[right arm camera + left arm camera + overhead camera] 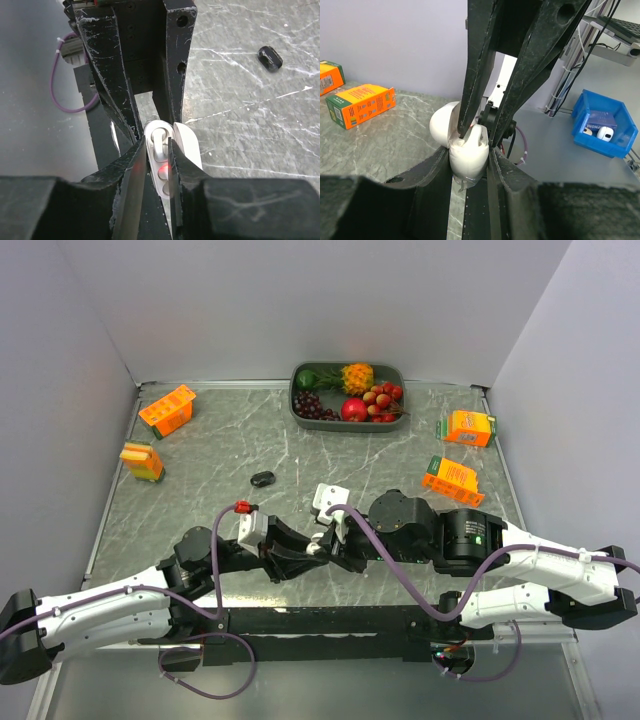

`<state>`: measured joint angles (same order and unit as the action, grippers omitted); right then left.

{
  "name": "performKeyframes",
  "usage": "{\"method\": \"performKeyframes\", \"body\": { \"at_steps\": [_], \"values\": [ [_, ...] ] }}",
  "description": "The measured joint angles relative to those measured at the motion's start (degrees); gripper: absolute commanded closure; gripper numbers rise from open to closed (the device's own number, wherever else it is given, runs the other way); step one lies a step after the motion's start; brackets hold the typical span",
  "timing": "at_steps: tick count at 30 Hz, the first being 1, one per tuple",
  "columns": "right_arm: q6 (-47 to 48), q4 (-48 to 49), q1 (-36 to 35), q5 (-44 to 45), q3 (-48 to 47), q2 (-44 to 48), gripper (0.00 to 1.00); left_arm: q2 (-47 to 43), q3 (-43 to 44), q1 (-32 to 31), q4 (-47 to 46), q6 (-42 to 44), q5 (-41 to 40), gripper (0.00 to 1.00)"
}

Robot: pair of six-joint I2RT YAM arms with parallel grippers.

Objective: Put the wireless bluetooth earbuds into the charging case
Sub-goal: Adjust the earbud with the charging case.

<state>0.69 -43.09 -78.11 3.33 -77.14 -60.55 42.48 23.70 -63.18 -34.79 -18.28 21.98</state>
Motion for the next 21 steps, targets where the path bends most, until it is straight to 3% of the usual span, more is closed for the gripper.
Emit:
{"method": "performKeyframes", "body": {
  "at_steps": [5, 9, 21],
  "values": [
    [0.0, 0.3, 0.2, -0.3, 0.4, 0.0, 0.84, 0.0, -0.1, 0.0, 0.4, 0.0, -0.2, 0.99],
    [0.0, 0.3, 0.4, -0.5, 0.4, 0.0, 1.0, 0.0, -0.2, 0.0, 0.3, 0.0, -0.4, 0.99],
    [-0.7, 1.1, 1.2, 0.2, 1.1, 1.0, 1.0, -0.2, -1.0, 0.0, -0.9, 0.2, -0.7, 0.99]
  ]
}}
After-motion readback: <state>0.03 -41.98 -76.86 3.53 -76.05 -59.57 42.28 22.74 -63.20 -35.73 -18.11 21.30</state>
